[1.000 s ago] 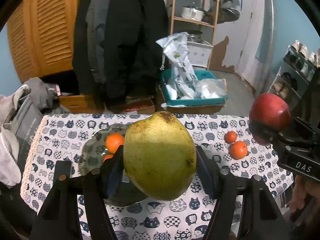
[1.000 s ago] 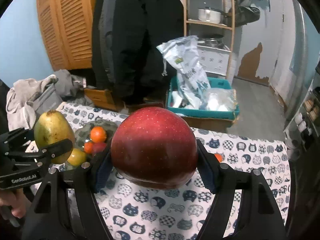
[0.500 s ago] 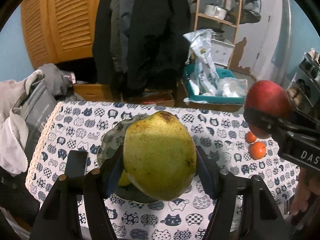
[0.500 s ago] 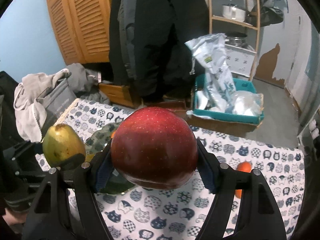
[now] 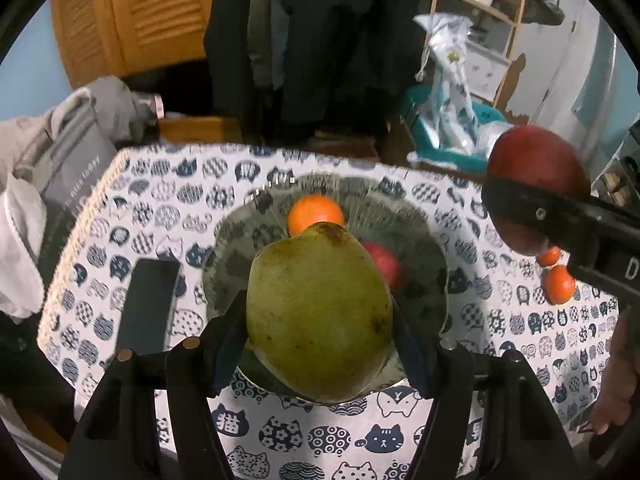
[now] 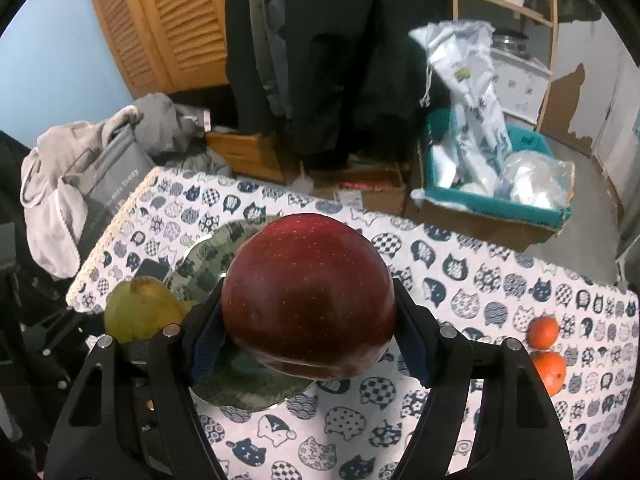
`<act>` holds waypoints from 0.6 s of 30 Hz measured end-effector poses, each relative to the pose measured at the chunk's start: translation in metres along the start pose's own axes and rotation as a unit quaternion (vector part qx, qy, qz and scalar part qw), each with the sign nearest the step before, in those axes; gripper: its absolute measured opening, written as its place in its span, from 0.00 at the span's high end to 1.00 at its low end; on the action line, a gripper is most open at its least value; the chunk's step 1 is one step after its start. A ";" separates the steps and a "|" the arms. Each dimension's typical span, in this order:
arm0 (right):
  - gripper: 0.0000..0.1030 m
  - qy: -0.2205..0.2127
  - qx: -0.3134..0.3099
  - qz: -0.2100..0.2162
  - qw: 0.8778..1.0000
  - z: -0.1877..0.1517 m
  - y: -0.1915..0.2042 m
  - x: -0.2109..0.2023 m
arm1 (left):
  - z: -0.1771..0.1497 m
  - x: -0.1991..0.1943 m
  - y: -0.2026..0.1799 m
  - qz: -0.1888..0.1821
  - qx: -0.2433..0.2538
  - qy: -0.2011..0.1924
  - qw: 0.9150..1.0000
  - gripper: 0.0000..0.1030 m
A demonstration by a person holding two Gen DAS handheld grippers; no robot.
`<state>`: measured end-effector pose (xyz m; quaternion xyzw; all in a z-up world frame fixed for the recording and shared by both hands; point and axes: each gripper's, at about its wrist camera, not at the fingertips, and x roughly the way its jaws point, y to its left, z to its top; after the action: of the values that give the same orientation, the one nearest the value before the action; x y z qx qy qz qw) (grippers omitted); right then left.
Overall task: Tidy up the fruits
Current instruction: 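Carry the pear with the left tool while the right tool carries the apple to the bowl, then lower the pear into the bowl and open the left tool while the right tool holds the apple above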
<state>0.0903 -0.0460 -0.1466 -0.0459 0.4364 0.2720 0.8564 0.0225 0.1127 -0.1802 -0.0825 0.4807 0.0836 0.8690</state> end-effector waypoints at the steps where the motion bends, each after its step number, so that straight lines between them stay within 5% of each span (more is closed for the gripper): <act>1: 0.27 0.005 0.003 0.002 1.000 -0.001 -0.001 0.005 | -0.002 0.005 0.002 -0.004 -0.005 0.007 1.000 0.33; 18: 0.27 0.054 0.024 0.004 0.998 -0.012 -0.012 0.045 | -0.022 0.061 -0.008 -0.020 -0.002 0.089 0.996 0.33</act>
<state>0.1090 -0.0410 -0.1908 -0.0382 0.4887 0.2619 0.8314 0.0384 0.1040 -0.2435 -0.1008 0.5544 0.0588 0.8241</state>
